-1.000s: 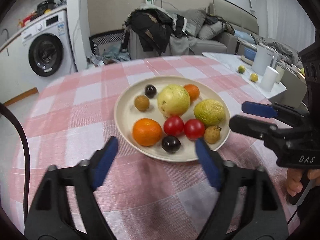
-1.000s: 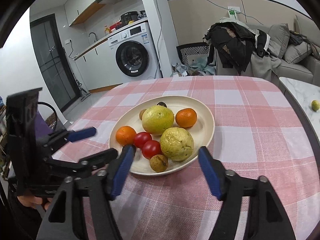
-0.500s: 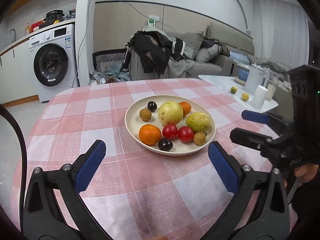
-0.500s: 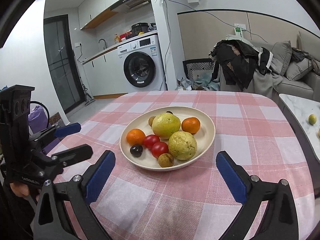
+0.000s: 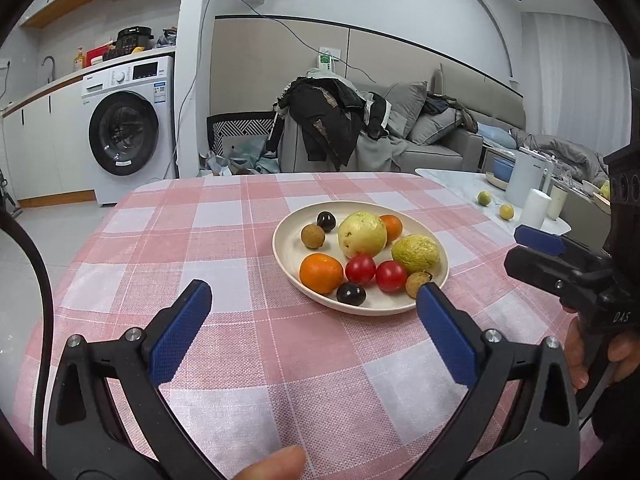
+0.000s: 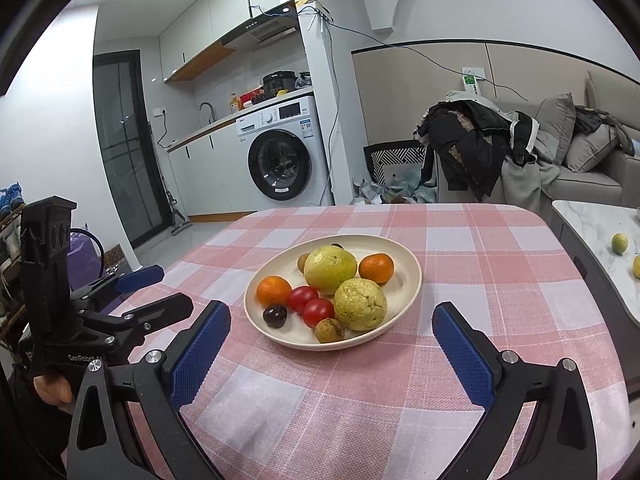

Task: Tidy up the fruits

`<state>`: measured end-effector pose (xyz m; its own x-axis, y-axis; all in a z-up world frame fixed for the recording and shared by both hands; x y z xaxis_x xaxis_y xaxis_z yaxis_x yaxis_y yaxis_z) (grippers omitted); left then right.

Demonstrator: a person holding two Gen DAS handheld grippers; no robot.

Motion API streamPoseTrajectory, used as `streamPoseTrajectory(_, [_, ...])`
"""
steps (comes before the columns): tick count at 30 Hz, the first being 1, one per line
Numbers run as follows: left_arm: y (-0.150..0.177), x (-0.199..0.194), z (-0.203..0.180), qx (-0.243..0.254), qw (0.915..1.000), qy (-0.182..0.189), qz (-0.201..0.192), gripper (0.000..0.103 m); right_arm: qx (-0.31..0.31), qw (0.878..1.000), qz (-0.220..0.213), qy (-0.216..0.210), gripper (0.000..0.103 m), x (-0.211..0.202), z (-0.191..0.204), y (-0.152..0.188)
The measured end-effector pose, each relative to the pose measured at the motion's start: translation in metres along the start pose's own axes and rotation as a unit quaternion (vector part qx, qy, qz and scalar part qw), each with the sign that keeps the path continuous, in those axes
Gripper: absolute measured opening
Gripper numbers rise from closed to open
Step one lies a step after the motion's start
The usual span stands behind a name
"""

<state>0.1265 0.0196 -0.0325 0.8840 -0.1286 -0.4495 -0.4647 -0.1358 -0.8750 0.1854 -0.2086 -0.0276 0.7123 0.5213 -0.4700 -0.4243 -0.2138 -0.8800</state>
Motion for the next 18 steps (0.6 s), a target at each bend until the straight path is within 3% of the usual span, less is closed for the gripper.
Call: streamPoseTrajectory(18, [0.002, 0.0072, -0.0067, 0.004, 0.9996, 0.027, 0.006, 0.102, -0.021, 1.0, -0.009, 0.002, 0.103, -0.0033, 0.0078, -0.0009])
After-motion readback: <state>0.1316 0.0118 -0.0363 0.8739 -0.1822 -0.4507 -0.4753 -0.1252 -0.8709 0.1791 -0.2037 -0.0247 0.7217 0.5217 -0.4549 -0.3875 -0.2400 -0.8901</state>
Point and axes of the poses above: each gripper's, at about its wrist camera, not at the fingertips, and x roughly the way its jaws point, z to its left, y to its underside, the point moved 8 cm from there along x, roughly the way its jaws point, and after that the axes turned 11 degrees about y, right-handed, at the moved point
